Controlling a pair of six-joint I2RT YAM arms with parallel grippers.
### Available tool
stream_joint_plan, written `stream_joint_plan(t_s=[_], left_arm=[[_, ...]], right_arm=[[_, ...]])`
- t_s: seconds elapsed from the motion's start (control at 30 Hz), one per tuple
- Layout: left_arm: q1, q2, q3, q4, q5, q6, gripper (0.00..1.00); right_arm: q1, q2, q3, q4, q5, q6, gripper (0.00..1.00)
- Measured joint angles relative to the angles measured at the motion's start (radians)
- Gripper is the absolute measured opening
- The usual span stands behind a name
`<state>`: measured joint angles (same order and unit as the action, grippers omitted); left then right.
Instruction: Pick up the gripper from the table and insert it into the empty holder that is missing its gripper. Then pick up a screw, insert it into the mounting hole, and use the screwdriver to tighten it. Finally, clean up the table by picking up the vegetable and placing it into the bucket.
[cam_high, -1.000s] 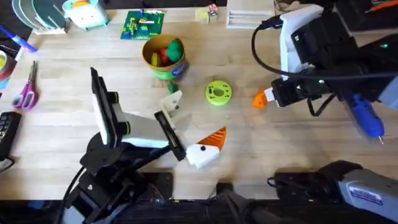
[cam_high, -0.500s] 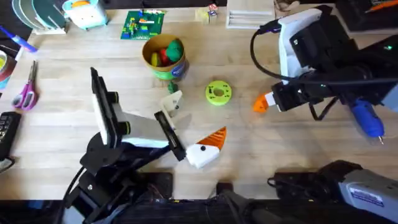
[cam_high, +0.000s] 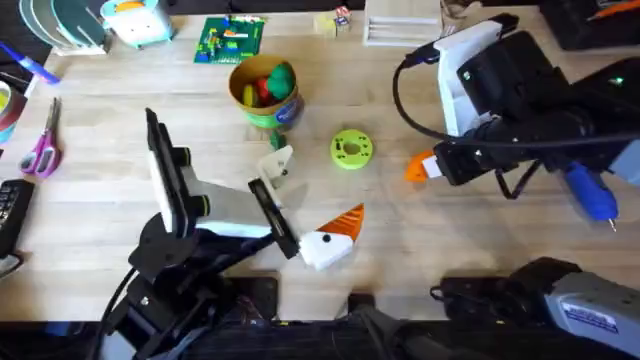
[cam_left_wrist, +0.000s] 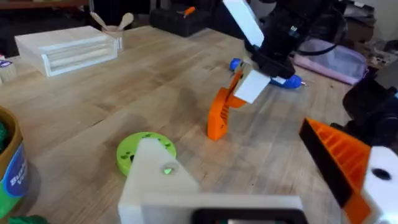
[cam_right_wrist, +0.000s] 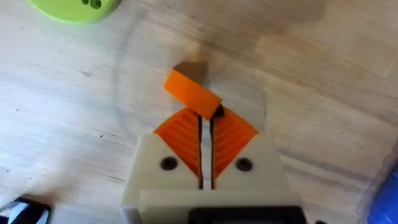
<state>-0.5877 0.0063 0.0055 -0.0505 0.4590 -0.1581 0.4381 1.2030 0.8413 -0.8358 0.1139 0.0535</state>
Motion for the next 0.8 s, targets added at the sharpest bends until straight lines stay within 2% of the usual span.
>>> stream_joint_plan(t_s=[0.57, 0.73, 0.8], left_arm=[[0.0, 0.0, 0.0, 0.0, 0.0, 0.0, 0.991], [0.0, 0.0, 0.0, 0.0, 0.0, 0.0, 0.991], [0.0, 0.0, 0.0, 0.0, 0.0, 0.0, 0.991]], right_arm=[[0.004, 0.0, 0.0, -0.052, -0.004, 0.0, 0.304], [0.004, -0.013, 0.0, -0.095, -0.006, 0.0, 0.445], [0.004, -0.025, 0.001, -0.105, -0.006, -0.001, 0.536]])
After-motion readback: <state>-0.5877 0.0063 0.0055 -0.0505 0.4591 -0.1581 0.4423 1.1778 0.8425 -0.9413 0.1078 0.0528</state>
